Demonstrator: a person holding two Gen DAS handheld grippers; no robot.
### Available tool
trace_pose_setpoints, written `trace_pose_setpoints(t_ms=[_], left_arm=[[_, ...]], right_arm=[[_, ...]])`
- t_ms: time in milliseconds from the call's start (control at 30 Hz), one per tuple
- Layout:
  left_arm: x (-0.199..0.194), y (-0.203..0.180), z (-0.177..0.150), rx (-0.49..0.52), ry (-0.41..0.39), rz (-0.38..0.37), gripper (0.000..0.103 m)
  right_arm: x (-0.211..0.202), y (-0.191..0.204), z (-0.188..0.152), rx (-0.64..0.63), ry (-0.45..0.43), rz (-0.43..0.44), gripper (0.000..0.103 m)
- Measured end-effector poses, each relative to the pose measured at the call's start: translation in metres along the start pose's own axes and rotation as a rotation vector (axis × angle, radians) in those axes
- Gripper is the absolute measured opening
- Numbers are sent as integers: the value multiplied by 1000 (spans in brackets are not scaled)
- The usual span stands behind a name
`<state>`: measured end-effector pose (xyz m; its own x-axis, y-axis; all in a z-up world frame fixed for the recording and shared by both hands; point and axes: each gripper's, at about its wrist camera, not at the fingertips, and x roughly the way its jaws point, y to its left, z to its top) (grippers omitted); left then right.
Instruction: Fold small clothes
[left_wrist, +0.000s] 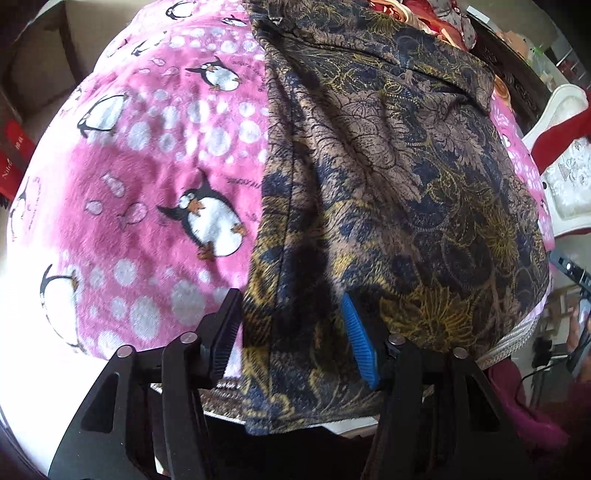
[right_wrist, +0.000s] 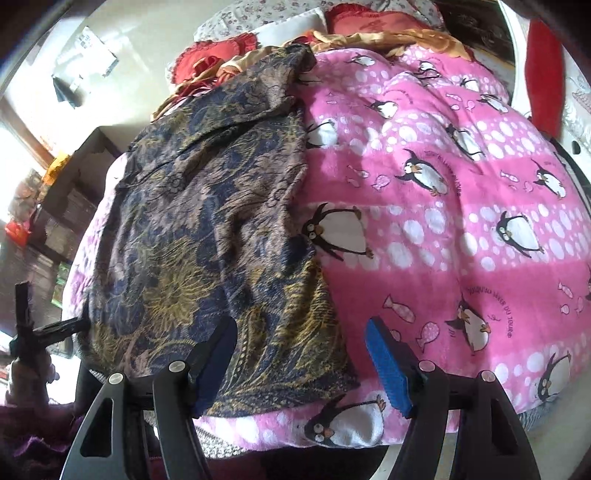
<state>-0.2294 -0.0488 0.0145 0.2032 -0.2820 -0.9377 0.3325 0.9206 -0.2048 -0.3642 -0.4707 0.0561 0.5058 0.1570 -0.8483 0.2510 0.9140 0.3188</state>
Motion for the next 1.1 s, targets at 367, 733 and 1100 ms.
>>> trace_pose_setpoints(t_ms=[367,733,1100], left_arm=[[7,-8,7,33,27,-14,67],[7,-9,4,36,28,-39,81],[4,-7,-1,16,21,-62,22]], right_arm=[[19,2,0,-93,-23,-67,5],[-17,-13,-36,-32,49,-24,1],[-4,-12,-24,3,-11,58,39]])
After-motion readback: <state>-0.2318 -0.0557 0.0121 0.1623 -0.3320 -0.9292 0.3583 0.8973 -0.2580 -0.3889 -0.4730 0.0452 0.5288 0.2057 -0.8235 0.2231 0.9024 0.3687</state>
